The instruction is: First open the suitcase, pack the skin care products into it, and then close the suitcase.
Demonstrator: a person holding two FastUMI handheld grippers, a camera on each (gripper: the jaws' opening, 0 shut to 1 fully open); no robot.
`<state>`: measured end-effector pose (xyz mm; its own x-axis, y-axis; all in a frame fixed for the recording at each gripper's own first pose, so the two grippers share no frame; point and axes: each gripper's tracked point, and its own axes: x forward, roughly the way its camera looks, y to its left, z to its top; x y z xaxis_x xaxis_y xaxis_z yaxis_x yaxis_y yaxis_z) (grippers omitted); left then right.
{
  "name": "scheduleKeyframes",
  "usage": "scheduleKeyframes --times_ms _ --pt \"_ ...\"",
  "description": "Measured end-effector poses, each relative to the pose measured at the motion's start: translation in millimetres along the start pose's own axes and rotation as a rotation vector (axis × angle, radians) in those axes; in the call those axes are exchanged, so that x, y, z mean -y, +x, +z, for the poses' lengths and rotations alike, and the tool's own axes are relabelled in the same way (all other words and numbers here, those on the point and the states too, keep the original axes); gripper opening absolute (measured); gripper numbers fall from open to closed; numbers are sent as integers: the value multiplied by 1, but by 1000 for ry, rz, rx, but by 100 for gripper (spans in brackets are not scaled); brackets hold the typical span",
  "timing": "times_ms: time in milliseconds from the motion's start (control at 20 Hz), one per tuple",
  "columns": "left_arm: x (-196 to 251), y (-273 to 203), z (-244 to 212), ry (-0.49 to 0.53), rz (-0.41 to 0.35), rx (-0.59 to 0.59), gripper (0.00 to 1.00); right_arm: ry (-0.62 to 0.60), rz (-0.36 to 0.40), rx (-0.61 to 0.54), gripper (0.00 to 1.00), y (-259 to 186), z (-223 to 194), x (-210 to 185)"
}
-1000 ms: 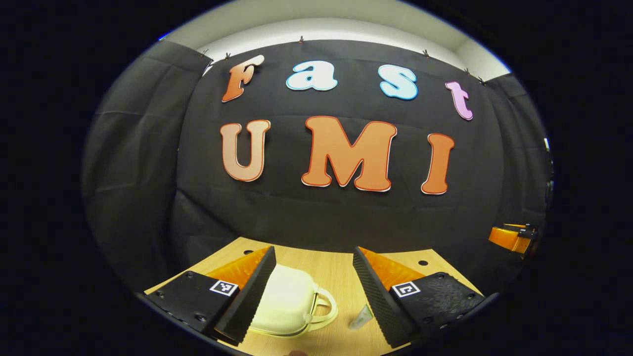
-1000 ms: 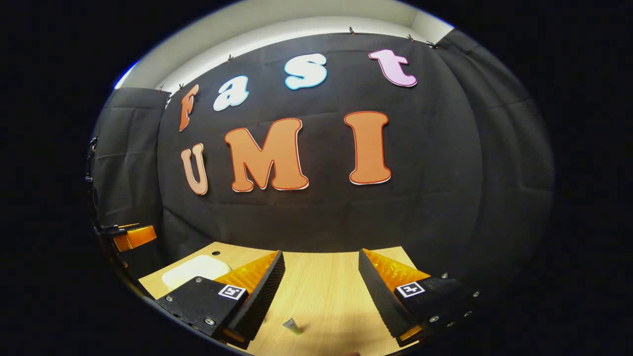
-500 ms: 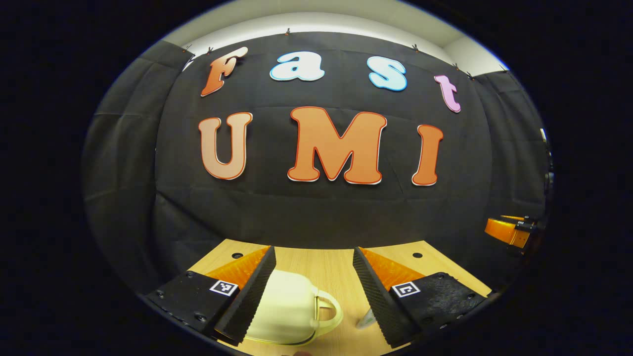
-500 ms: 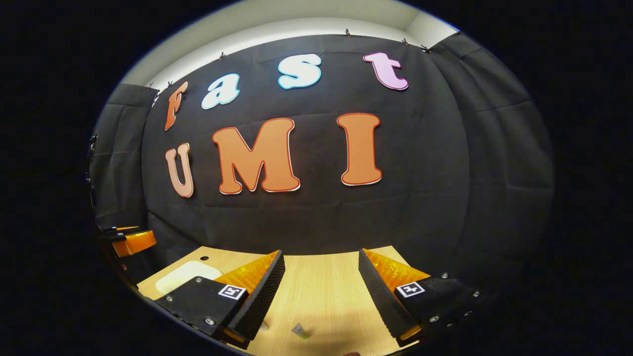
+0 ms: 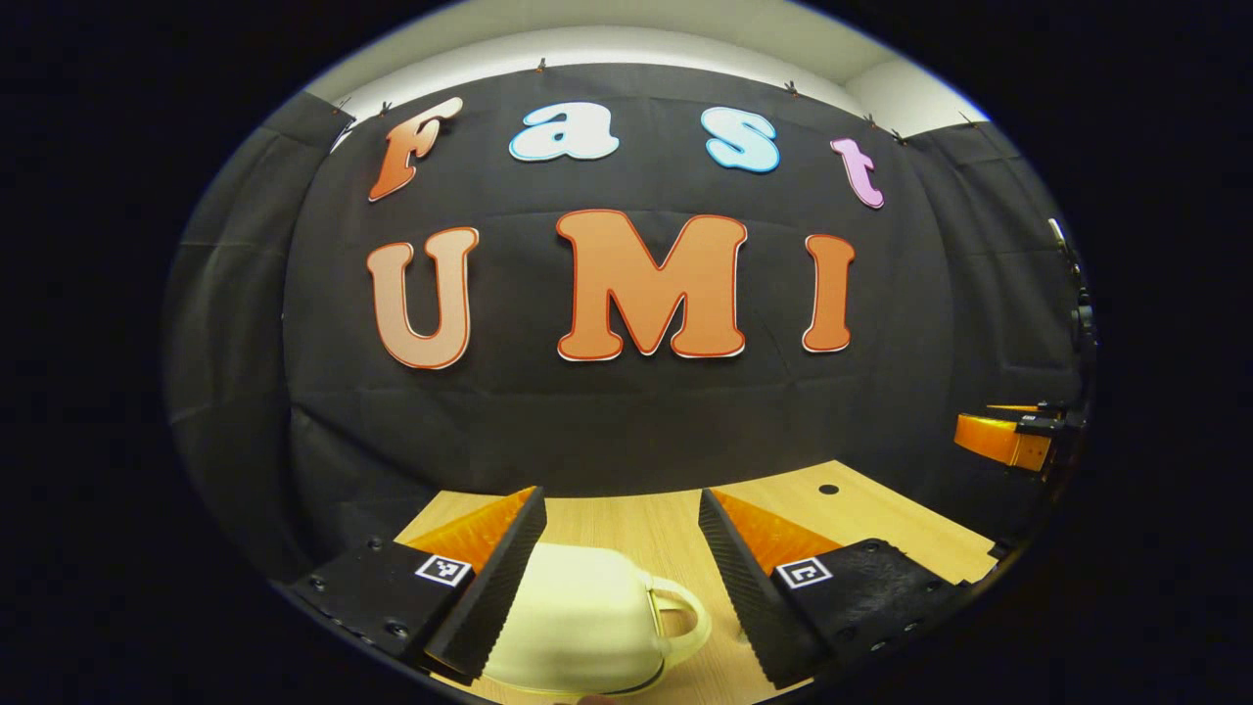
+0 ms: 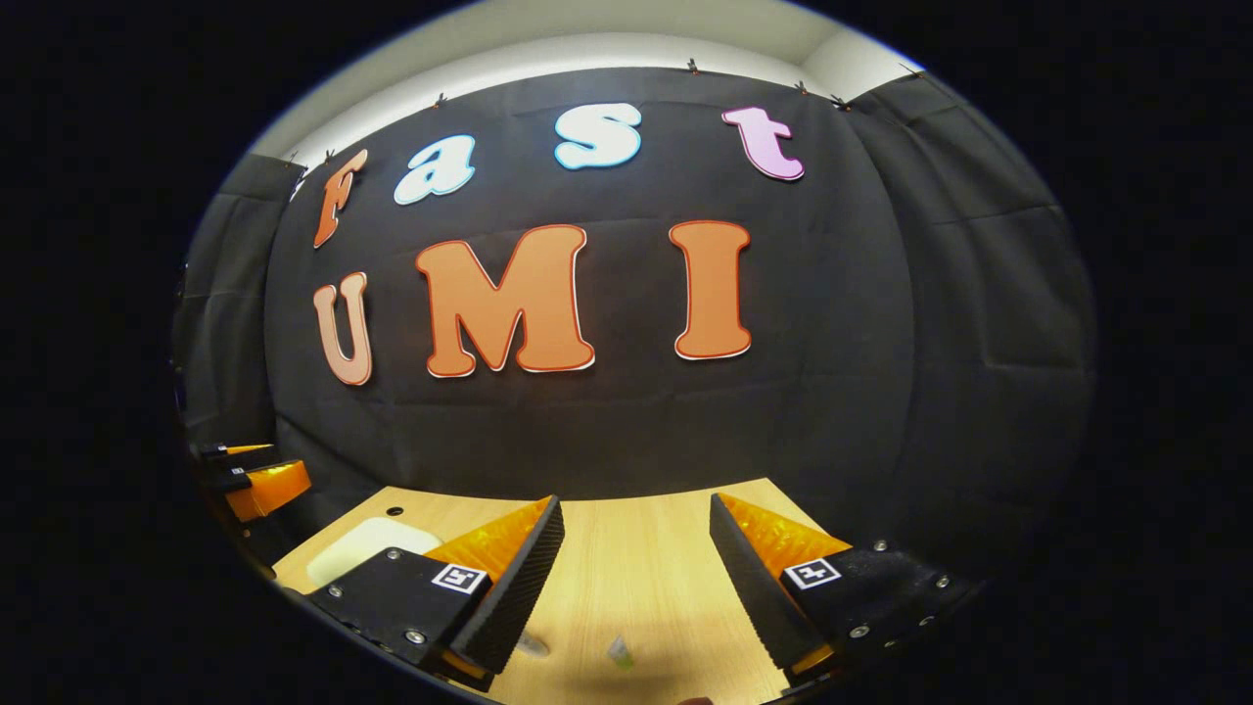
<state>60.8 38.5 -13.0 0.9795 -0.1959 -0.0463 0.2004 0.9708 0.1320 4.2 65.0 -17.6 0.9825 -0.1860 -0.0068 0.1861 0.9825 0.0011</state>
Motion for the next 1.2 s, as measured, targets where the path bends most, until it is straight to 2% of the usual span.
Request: scheduleKeyframes --times_ms 250,450,550,750,950,1200 --pt "-1 8 -22 79 10 -45 97 -35 -16 -28 95 -4 -11 6" --pt "12 12 -55 196 -5 -117 97 -35 -27 -76 95 -6 -28 22" --pt "22 13 -76 273 -16 -154 98 -34 -40 -98 95 -7 -36 31" --pt "37 12 -129 497 -57 -253 99 -24 -71 -124 95 -13 -48 49" --pt "50 15 -184 643 -128 -374 99 -7 -108 -166 95 -20 -65 64" --pt "69 16 -228 831 -197 -427 99 -4 -162 -217 95 -30 -85 86"
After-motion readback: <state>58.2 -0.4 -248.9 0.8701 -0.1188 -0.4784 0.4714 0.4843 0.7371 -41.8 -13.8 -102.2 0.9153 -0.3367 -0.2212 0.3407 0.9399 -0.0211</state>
